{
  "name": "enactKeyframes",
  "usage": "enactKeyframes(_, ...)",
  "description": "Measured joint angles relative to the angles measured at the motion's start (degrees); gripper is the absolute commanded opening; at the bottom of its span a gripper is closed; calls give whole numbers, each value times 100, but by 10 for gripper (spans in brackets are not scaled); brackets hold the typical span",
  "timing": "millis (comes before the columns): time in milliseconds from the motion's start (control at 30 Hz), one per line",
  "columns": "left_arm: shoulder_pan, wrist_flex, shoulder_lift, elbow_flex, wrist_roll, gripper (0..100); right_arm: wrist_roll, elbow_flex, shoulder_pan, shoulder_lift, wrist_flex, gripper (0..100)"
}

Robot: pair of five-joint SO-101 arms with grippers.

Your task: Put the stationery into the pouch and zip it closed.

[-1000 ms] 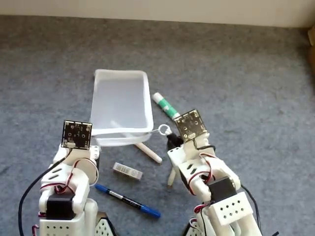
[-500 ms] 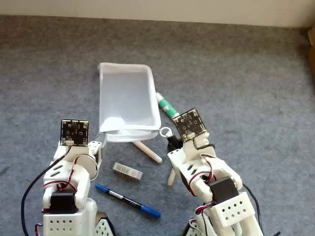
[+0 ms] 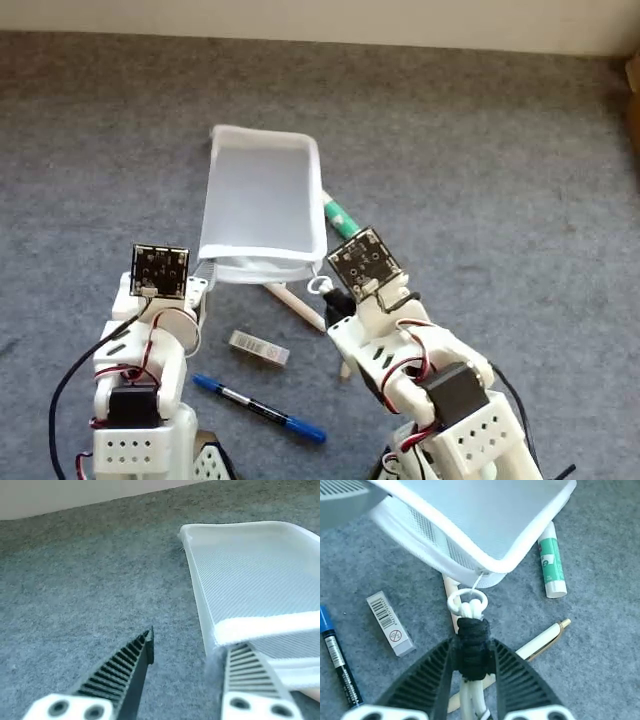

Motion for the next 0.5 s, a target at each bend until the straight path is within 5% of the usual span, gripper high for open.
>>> enactKeyframes(200, 316, -18, 0, 0, 0, 1, 0, -18, 0, 0, 0, 4)
enactKeyframes(367, 352, -18, 0, -9, -281, 7, 9, -18, -18, 0, 0, 10)
enactKeyframes(500, 352, 404, 0, -97, -334, 7, 9, -18, -18, 0, 0, 113)
